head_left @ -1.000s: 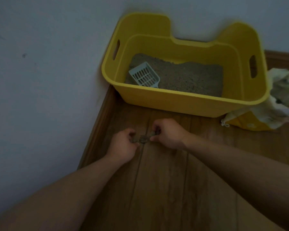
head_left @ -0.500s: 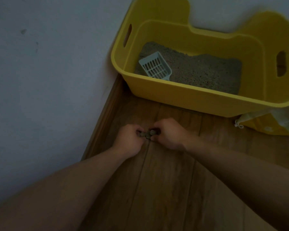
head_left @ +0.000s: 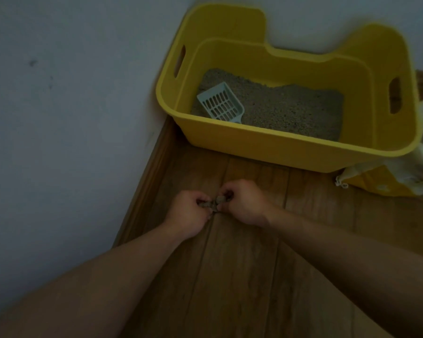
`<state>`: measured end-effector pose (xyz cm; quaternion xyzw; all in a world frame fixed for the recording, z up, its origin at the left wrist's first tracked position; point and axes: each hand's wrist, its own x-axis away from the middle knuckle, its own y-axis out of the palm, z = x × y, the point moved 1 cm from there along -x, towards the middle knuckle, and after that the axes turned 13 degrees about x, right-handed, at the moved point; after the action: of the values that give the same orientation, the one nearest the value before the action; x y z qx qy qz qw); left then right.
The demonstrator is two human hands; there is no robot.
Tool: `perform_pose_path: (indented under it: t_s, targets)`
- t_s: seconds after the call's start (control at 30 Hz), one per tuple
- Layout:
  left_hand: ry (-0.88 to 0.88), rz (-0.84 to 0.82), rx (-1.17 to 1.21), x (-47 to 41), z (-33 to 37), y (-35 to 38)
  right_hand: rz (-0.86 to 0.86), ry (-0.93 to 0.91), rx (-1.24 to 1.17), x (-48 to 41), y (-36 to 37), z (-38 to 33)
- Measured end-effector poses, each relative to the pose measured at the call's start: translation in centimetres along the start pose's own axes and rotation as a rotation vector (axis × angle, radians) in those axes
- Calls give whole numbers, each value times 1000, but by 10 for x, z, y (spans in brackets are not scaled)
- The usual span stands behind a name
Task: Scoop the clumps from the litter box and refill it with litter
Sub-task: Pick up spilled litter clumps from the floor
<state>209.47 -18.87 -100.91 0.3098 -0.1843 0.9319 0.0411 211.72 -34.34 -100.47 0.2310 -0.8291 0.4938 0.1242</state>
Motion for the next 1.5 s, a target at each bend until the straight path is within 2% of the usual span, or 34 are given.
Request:
perform_pose_path:
  t_s: [0.17, 0.33, 0.43, 0.57, 0.83, 1.0, 1.23, 1.5]
  targets:
    - [-125, -66, 224, 9, 10, 5, -72, 2, -105, 9, -9, 10]
    - [-143, -141, 274, 12, 22, 23, -103, 47, -190, 22, -20, 31]
    - [-124, -169, 284, 12, 32, 37, -68, 105, -226, 32, -26, 46]
    - [-72, -122, 300, 20, 46, 52, 27, 189, -301, 51, -33, 57]
    - [23, -53, 215, 92, 91, 40, 164, 220, -563, 130, -78, 21]
    - [41, -87, 265, 172, 163, 19, 225, 286, -624, 209, -151, -16]
    - [131, -151, 258, 297, 307, 13, 292, 392, -787, 336, -274, -57]
    - [379, -244, 94, 414, 489, 25, 463, 444, -841, 459, -451, -80]
